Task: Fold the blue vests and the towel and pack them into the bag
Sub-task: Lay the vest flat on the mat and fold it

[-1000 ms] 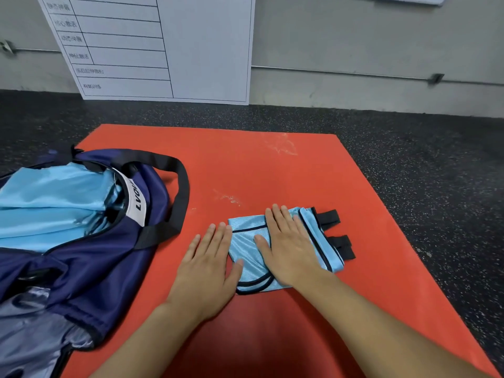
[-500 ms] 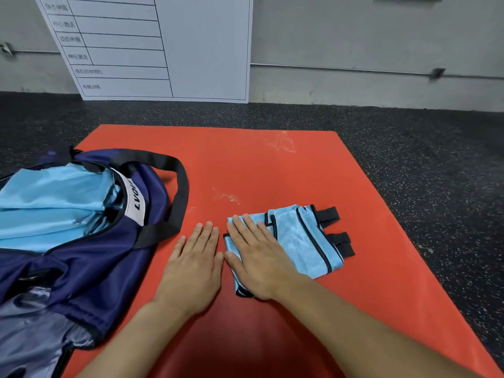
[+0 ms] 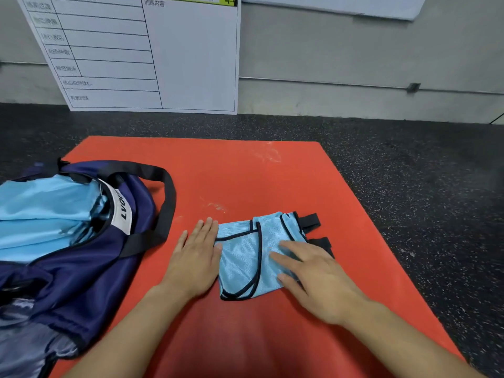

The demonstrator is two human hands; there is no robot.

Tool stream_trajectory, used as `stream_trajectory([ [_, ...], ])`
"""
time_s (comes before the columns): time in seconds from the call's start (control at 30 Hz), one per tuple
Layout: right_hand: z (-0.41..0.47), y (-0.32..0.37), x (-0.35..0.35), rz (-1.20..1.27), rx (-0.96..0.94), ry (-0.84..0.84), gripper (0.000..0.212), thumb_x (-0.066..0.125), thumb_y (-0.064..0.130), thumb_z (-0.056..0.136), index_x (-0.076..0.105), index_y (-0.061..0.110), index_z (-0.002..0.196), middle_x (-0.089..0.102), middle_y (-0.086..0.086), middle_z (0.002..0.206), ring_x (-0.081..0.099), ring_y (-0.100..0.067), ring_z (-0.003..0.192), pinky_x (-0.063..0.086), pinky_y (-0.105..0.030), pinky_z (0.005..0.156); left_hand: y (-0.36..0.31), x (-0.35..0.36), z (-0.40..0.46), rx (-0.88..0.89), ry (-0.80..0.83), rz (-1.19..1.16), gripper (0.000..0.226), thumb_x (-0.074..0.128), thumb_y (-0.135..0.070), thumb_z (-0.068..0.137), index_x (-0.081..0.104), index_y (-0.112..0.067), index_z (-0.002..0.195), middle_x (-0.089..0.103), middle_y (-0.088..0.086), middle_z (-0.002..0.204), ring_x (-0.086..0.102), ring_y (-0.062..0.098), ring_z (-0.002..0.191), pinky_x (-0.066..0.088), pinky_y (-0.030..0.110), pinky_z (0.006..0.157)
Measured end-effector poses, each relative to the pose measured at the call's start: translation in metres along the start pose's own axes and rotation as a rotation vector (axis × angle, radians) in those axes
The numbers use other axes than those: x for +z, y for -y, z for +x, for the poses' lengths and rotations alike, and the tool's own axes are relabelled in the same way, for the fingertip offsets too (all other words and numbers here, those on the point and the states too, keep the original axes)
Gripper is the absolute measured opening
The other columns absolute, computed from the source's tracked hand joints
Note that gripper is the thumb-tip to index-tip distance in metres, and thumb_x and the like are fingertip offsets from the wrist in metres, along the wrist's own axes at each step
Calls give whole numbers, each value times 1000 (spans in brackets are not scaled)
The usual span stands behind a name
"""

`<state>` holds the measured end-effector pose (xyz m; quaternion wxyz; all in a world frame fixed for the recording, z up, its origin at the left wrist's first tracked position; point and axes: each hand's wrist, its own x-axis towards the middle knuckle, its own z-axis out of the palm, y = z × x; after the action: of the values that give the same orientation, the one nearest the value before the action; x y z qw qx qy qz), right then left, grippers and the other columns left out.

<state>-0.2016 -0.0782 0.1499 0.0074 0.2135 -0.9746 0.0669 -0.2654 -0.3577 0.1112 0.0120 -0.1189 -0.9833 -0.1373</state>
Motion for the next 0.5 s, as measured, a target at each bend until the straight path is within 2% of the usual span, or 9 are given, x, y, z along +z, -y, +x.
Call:
stream_trajectory([
  [0.1,-16,-10,-16,-33,84,12,40,36,54,102,54,44,136,58,18,115,56,-11,110,46,-32,95,7,-2,13,40,19,-52,82,-4,-53,87,6,-24,163,7,-10,169,-1,6,155,-5,32,124],
  [0.2,-22,-21,-28,-25,157,67,41,37,55,103,49,47,141,72,12,109,65,-18,104,50,-36,88,9,-4,20,93,23,-125,72,13,-44,93,11,-25,162,17,-10,168,6,3,154,-4,28,123],
  [0.27,-23,-27,-29,-8,154,111,43,39,55,104,46,46,145,72,12,104,65,-19,103,48,-35,85,9,-5,22,120,26,-171,70,21,-41,93,16,-25,162,23,-7,166,12,5,154,1,28,124],
  [0.3,-22,-29,-29,7,149,118,44,40,54,104,45,45,146,71,12,106,64,-18,106,47,-35,86,10,-5,22,132,21,-186,70,23,-41,93,20,-25,161,27,-4,165,16,8,154,4,29,124],
  [0.37,-17,-37,-27,28,144,112,48,40,55,103,42,41,150,64,14,126,55,-16,122,46,-35,98,13,-4,21,158,21,-209,69,25,-46,94,26,-24,159,35,-1,162,25,12,152,13,32,124],
  [0.43,-10,-48,-21,23,160,129,59,39,56,102,31,37,157,49,7,151,41,-18,140,38,-37,113,18,-4,18,196,24,-212,69,24,-53,94,32,-26,157,43,-2,157,33,13,149,26,38,122],
  [0.5,-4,-61,-14,-1,197,180,68,38,58,101,15,38,161,27,0,166,25,-21,152,29,-43,121,21,-6,12,229,13,-216,63,27,-53,96,38,-31,154,50,-7,152,38,10,146,33,40,118],
])
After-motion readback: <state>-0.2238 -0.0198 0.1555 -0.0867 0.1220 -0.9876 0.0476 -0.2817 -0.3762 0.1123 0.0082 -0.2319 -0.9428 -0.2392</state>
